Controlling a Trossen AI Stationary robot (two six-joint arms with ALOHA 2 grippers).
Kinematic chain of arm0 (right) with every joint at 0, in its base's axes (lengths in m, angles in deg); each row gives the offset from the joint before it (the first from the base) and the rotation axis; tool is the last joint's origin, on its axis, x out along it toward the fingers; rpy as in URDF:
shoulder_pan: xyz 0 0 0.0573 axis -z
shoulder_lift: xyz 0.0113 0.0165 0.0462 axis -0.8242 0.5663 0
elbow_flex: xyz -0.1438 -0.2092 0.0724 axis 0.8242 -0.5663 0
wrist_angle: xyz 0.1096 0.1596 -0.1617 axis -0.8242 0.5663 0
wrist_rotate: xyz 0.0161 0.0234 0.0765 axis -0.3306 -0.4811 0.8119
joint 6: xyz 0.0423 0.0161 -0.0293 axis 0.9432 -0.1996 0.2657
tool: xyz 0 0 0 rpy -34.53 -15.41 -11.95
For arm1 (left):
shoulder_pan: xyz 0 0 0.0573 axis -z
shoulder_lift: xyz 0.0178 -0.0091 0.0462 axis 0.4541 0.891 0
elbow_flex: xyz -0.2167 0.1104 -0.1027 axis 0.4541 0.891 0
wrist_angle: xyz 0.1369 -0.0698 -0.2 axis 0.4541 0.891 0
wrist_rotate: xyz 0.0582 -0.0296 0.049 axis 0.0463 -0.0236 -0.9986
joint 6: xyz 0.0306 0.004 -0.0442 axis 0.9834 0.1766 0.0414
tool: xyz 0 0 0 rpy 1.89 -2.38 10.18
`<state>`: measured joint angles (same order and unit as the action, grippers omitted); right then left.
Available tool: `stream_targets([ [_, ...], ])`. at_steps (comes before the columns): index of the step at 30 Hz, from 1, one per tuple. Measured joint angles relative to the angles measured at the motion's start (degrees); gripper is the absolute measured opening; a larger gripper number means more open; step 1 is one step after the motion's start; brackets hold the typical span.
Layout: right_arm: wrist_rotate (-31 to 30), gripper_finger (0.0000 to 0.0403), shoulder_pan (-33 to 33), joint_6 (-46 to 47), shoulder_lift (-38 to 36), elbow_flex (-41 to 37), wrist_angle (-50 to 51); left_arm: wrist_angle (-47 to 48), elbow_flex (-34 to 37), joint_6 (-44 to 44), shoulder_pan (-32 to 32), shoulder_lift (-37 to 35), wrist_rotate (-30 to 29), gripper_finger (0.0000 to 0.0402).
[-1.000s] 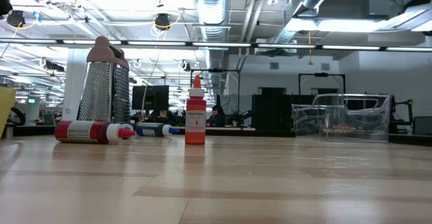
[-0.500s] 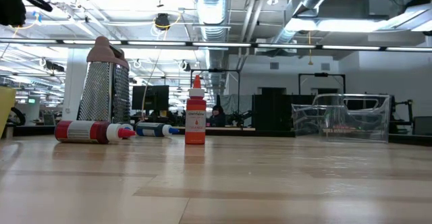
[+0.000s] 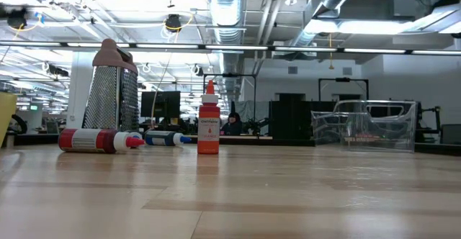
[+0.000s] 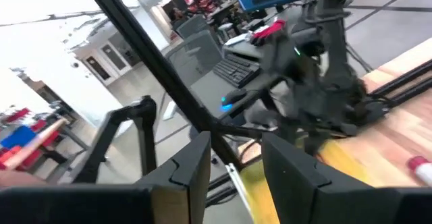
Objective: Pick & Place Food Item
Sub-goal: Put the red food coloring bottle into the transparent bin
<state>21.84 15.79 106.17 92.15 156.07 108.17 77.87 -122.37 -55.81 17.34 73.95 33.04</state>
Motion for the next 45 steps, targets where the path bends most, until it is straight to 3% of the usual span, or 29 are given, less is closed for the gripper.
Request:
stream_targets([
  [3, -2.1, 0.0122, 0.0, 2.9, 0.0, 0.0, 4.0, -8.6, -0.1, 10.5, -0.1, -1.1, -0.5, 0.0096],
  [5, -3.9, 0.0120, 0.0, 6.5, 0.0, 0.0, 8.2, -8.1, -0.9, 16.0, -0.1, -1.4, 0.3, 0.0103],
  [9, -6.9, 0.0118, -0.1, 18.0, 0.0, 0.0, 19.5, 4.1, -4.8, 17.5, -0.6, 0.1, 0.9, 0.0129],
  [13, -5.2, 0.0118, 0.0, 29.6, 0.0, 0.0, 31.5, 21.0, -11.4, 20.7, -2.6, 3.6, 3.1, 0.0168],
  [20, 4.1, 0.0118, 3.2, 31.5, 0.0, 0.0, 40.4, 39.5, -21.8, 26.4, -5.4, 7.0, -1.1, 0.0199],
  [26, 7.6, 0.0118, 5.7, 29.6, 0.0, 0.0, 43.3, 46.1, -22.5, 33.2, -9.2, 9.7, -0.5, 0.0197],
  [33, 6.7, 0.0118, 5.0, 28.6, 0.0, 0.0, 43.0, 42.4, -15.6, 41.0, -18.7, 10.8, -6.6, 0.0217],
  [38, 4.7, 0.0118, 3.9, 29.0, 0.0, 0.0, 41.9, 36.3, -8.5, 45.4, -27.1, 9.4, -1.3, 0.0217],
  [45, 3.0, 0.0118, 1.8, 32.1, 0.0, 0.0, 42.0, 35.2, -7.8, 47.5, -34.7, 9.4, 0.2, 0.0216],
])
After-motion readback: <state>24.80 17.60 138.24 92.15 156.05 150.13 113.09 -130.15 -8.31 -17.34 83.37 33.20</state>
